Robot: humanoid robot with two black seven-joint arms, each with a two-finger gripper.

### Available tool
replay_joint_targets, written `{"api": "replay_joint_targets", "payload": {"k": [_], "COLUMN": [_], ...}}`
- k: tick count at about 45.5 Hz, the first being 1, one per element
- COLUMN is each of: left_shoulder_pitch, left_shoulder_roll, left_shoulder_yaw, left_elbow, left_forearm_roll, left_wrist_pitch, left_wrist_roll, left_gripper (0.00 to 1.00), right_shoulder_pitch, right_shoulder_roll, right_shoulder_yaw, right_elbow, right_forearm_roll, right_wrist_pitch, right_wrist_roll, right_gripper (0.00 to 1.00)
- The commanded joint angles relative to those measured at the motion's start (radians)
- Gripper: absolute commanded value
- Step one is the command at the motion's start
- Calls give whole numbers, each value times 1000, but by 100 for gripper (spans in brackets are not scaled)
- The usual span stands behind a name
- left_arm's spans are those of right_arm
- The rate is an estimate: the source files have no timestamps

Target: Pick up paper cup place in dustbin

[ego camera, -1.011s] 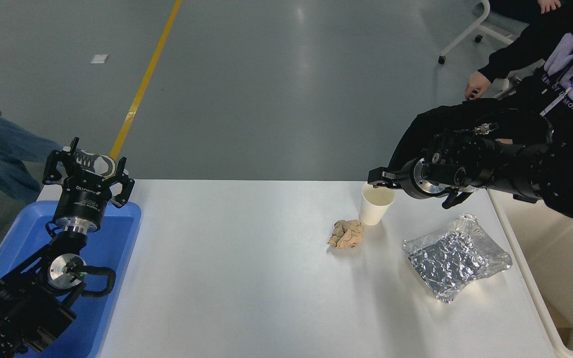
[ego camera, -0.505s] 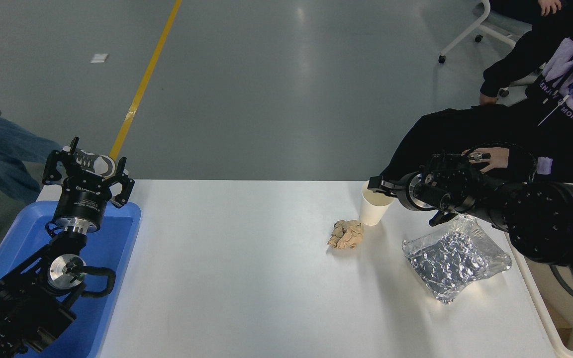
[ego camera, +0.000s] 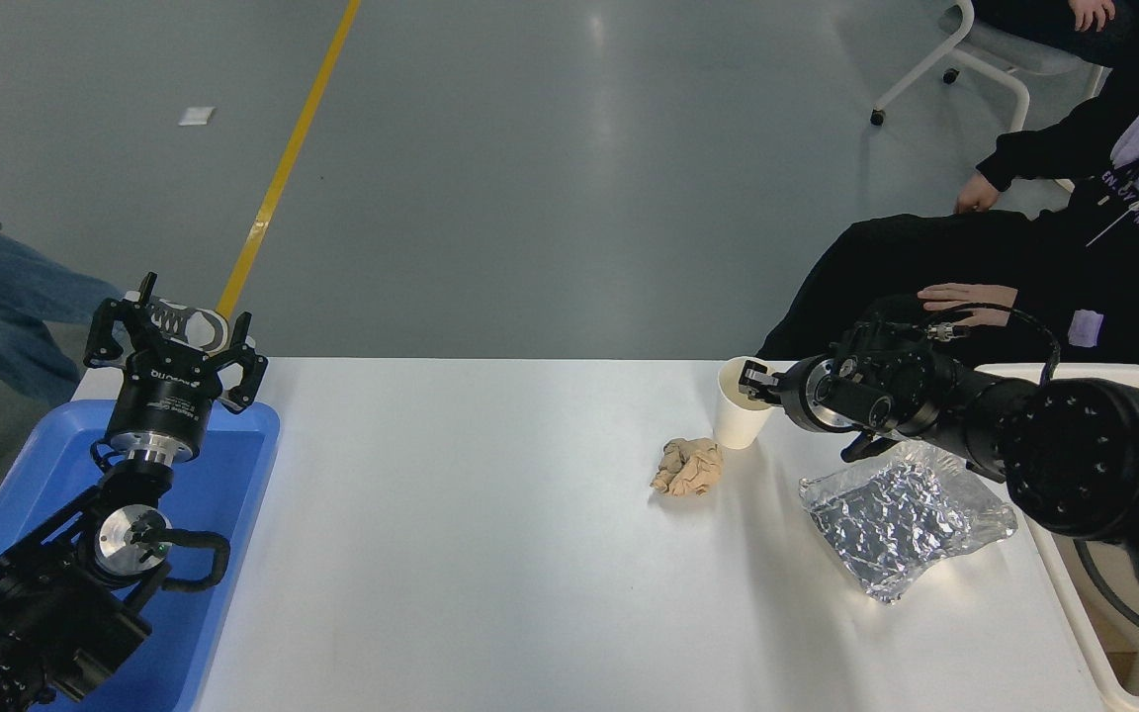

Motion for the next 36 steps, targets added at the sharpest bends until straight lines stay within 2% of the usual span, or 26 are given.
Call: {"api": "replay_joint_targets", "payload": {"k": [1,17,27,36], "left_shoulder_pitch": [0,0,-1,-1], "left_shoulder_roll": [0,0,0,0], "left_shoulder_yaw": [0,2,2,2], "left_elbow": [0,0,0,0], "left_forearm_roll": [0,0,0,0], "left_wrist_pitch": [0,0,-1,-1], "left_wrist_roll": [0,0,2,2], "left_gripper": [99,99,99,99], "right_shoulder_pitch": [12,114,283,536], "right_shoulder_roll": [0,-79,-207,-349], "right_shoulder_yaw": [7,33,26,-34], "right_elbow": [48,187,326,526], "right_forearm_roll": [3,14,15,14], "right_wrist_pitch": [14,53,213,418], "right_wrist_roll": [-29,-21,-21,-21], "right_gripper": [0,0,0,0]}}
